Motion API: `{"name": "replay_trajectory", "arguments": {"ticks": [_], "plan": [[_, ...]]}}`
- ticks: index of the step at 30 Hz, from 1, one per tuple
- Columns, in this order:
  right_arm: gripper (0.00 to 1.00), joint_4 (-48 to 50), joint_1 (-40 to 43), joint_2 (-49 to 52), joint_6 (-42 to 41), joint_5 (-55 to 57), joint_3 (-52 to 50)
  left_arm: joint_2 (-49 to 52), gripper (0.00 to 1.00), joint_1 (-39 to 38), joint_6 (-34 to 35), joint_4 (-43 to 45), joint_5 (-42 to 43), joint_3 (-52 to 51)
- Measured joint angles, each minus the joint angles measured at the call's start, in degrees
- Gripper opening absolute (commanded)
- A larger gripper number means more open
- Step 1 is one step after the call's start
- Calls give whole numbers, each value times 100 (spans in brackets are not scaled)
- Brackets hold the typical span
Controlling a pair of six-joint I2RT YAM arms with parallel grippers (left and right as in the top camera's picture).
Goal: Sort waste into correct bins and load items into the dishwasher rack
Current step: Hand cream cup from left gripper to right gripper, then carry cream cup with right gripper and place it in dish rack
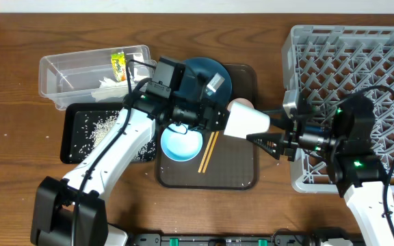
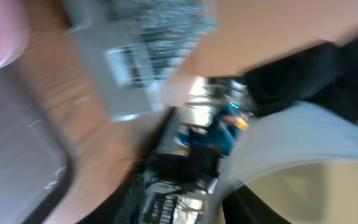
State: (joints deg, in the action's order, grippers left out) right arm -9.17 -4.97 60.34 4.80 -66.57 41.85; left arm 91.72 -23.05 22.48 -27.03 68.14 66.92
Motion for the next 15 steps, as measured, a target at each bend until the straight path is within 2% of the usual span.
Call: {"name": "replay_trajectory", "arguments": {"ticks": [6, 11, 15], "plan": [[44, -874, 2, 11, -367, 1860, 9, 0, 45, 48, 4, -1163, -2800, 7], [36, -1335, 20, -33, -490, 3108, 57, -142, 45, 306, -9, -1639, -3967, 7], [30, -1989, 223, -205, -588, 3976, 474, -654, 45, 581, -87, -1963, -4653, 4]]}}
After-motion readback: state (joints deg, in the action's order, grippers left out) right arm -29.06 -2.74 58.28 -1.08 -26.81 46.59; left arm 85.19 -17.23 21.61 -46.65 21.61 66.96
